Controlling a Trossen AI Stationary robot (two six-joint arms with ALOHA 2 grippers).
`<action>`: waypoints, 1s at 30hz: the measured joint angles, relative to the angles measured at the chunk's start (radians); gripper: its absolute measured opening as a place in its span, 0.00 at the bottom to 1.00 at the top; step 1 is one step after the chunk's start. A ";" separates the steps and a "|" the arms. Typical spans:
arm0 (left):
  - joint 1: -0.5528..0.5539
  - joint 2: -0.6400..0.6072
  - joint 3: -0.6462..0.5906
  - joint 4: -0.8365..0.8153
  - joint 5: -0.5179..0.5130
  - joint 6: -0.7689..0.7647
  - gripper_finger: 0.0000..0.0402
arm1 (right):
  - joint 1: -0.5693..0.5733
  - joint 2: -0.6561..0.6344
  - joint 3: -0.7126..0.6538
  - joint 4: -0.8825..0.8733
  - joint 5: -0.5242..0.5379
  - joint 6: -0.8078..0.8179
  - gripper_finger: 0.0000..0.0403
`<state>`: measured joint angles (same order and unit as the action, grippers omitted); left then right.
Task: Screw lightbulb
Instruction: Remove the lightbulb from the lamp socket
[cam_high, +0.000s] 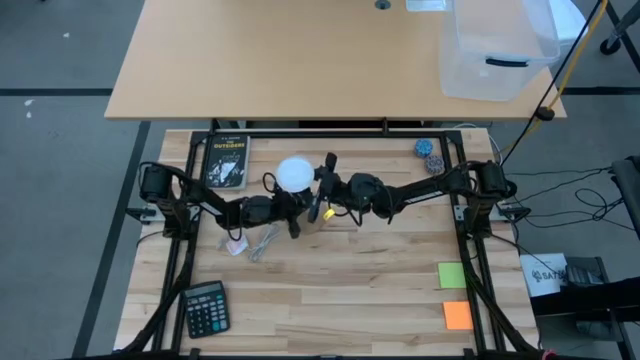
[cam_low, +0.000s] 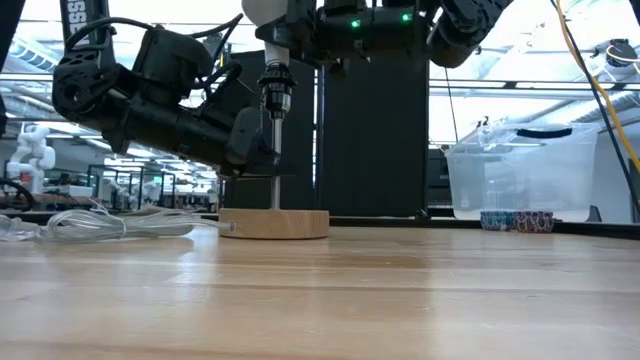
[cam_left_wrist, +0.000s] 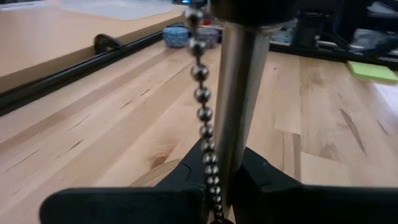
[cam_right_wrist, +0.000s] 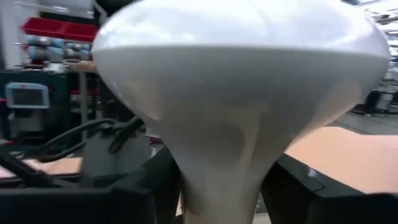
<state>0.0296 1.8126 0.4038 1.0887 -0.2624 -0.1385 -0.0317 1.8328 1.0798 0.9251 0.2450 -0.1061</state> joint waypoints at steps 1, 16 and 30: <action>0.000 0.000 0.000 0.001 0.018 0.011 0.08 | -0.002 0.000 0.000 -0.002 -0.019 0.000 0.43; 0.000 0.000 0.002 0.003 0.440 0.108 0.08 | -0.072 -0.005 0.001 -0.048 -0.519 0.026 0.42; 0.000 0.000 0.005 -0.022 0.659 0.131 0.08 | -0.110 -0.003 0.028 -0.082 -0.851 0.058 0.36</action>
<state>0.0296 1.8126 0.4091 1.0670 0.3971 -0.0079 -0.1421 1.8301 1.1076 0.8427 -0.6056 -0.0479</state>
